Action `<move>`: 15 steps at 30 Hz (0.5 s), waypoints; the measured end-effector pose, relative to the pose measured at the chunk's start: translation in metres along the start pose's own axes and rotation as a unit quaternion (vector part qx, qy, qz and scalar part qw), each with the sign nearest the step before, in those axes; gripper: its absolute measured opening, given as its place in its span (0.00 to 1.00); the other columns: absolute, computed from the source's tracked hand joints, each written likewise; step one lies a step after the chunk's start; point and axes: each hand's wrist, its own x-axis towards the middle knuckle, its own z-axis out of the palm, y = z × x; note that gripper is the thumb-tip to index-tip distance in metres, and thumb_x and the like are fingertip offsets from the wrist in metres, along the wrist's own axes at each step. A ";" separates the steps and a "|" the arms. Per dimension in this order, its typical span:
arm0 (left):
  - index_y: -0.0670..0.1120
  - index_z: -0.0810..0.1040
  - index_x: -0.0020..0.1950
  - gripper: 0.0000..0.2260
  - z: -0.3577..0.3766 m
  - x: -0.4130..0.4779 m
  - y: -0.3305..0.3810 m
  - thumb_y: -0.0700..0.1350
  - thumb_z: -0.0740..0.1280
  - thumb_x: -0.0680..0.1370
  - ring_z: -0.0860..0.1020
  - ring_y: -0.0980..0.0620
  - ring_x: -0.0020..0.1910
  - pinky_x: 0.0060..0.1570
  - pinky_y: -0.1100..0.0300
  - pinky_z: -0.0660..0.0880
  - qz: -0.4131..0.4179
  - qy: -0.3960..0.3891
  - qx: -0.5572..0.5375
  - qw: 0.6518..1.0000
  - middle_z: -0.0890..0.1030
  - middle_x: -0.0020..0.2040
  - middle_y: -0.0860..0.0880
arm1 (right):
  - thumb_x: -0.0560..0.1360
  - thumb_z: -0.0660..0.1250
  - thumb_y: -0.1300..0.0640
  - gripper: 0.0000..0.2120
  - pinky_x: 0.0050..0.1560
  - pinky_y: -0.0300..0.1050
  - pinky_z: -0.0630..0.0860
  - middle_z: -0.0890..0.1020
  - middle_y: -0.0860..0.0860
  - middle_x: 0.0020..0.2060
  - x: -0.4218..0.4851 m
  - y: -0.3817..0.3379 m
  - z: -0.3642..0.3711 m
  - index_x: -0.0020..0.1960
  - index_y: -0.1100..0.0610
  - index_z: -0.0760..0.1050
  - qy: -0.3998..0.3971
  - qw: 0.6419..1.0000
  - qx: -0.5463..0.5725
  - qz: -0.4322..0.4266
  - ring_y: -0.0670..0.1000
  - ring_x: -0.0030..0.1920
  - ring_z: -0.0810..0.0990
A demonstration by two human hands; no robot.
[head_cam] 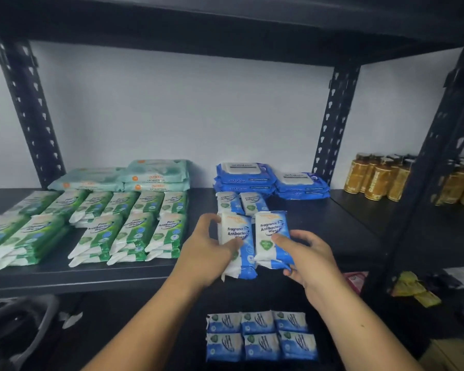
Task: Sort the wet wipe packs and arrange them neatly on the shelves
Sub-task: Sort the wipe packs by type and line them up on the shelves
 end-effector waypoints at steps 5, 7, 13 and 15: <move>0.51 0.72 0.64 0.23 0.001 0.040 -0.009 0.59 0.72 0.74 0.81 0.52 0.52 0.54 0.53 0.76 -0.046 -0.042 0.128 0.990 0.81 0.56 0.51 | 0.68 0.81 0.49 0.13 0.32 0.43 0.76 0.86 0.50 0.46 0.025 0.015 0.009 0.49 0.50 0.82 0.012 0.997 -0.073 0.000 0.51 0.41 0.84; 0.49 0.73 0.63 0.22 0.004 0.046 -0.007 0.59 0.70 0.74 0.79 0.48 0.54 0.54 0.53 0.75 -0.032 -0.034 0.194 0.980 0.79 0.58 0.48 | 0.66 0.79 0.43 0.16 0.33 0.45 0.80 0.82 0.49 0.52 0.030 0.018 0.010 0.51 0.46 0.83 0.047 0.980 -0.183 -0.054 0.51 0.42 0.84; 0.48 0.74 0.59 0.19 0.005 0.036 0.010 0.61 0.60 0.78 0.78 0.41 0.56 0.48 0.53 0.72 0.013 0.005 0.446 0.895 0.80 0.57 0.47 | 0.73 0.71 0.38 0.23 0.47 0.43 0.76 0.78 0.44 0.52 0.023 0.013 0.004 0.65 0.45 0.79 0.082 0.894 -0.385 -0.213 0.46 0.48 0.78; 0.50 0.72 0.59 0.18 0.002 0.027 0.012 0.62 0.59 0.79 0.78 0.43 0.55 0.45 0.53 0.71 0.066 0.033 0.478 0.875 0.78 0.57 0.49 | 0.74 0.70 0.43 0.20 0.53 0.44 0.76 0.74 0.41 0.52 0.020 0.013 0.001 0.65 0.46 0.79 0.034 0.875 -0.371 -0.310 0.44 0.52 0.77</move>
